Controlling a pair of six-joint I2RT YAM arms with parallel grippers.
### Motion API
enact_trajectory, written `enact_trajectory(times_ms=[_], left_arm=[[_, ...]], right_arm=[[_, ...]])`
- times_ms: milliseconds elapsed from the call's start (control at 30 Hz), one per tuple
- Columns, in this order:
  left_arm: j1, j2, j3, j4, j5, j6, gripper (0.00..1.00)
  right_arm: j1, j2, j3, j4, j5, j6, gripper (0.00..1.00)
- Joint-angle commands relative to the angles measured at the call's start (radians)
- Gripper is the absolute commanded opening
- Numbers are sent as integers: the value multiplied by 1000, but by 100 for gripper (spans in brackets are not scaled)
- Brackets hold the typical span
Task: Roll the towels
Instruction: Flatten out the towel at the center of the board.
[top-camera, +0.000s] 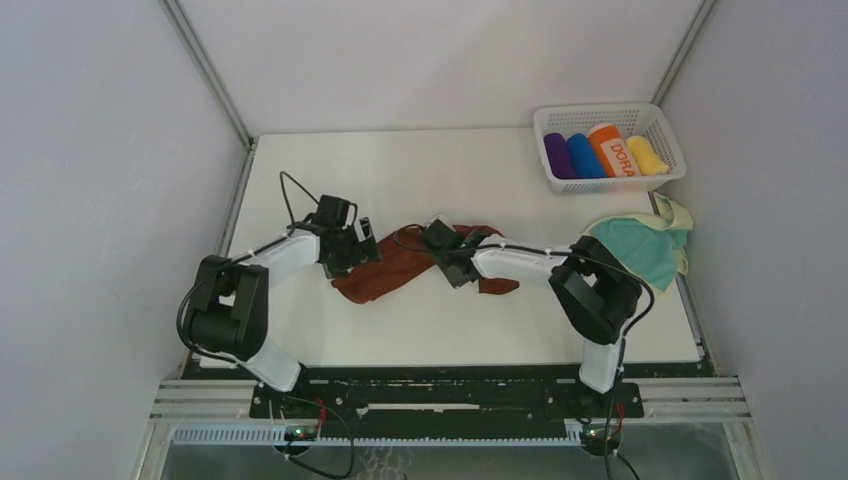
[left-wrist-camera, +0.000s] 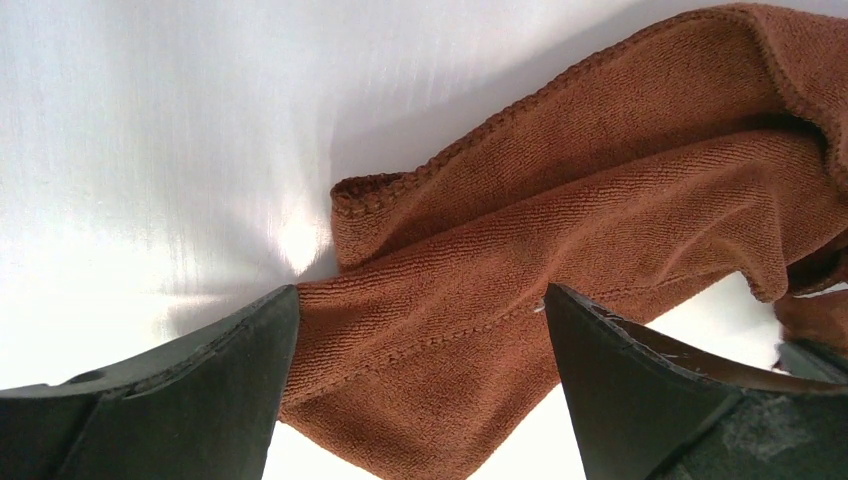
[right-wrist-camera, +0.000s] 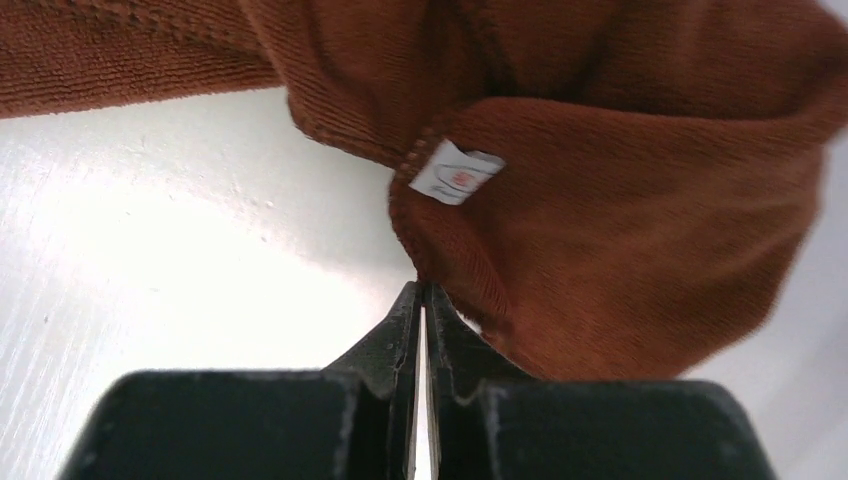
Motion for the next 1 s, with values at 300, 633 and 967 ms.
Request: enact_trajectory(times_ms=[300, 633, 967], left_arm=[[33, -80, 13, -28, 8, 24, 93], [47, 65, 141, -60, 23, 67, 72], [52, 196, 213, -69, 17, 75, 51]], right_arm=[[-152, -445, -119, 25, -32, -46, 0], [-193, -517, -184, 58, -60, -29, 0], [-214, -548, -212, 83, -82, -17, 0]])
